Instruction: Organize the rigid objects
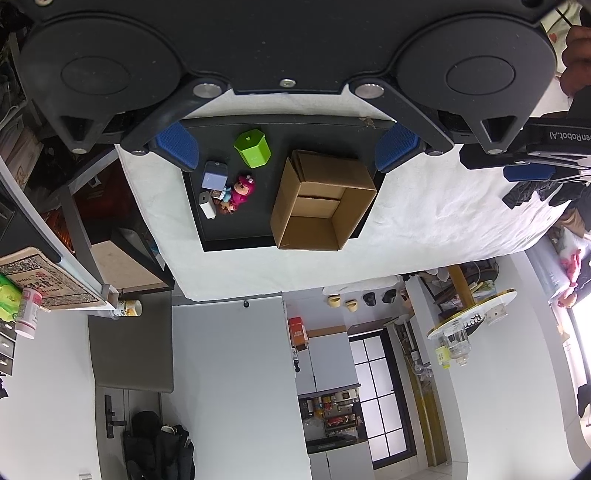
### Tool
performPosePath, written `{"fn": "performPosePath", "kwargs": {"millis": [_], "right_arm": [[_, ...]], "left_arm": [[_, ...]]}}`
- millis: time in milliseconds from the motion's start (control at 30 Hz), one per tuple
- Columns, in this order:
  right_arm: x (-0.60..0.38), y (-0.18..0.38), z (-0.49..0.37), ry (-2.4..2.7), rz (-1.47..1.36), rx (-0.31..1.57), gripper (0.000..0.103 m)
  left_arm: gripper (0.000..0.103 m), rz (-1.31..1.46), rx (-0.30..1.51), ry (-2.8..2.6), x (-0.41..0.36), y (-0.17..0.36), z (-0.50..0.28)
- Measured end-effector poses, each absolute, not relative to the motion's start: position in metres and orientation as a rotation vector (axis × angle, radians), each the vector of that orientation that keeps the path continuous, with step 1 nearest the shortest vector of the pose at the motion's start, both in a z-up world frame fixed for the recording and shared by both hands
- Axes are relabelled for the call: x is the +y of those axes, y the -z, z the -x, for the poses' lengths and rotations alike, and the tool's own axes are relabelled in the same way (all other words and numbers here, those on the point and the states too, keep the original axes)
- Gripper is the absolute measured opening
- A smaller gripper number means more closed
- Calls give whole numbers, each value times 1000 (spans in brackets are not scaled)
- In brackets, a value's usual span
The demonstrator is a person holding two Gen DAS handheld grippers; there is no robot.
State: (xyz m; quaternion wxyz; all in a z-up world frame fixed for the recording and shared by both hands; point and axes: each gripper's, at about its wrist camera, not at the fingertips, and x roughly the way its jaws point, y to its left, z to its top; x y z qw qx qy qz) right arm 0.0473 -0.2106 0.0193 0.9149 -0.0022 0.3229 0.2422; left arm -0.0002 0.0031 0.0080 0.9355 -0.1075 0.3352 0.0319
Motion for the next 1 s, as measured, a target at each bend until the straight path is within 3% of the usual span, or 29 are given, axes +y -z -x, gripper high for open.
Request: {"fn": "performPosePath", "kwargs": {"millis": [1000], "right_arm": [[-202,1,-78,-495,-10,714,103]], "left_arm": [[100,274,716,-118,28,17,-34]]}}
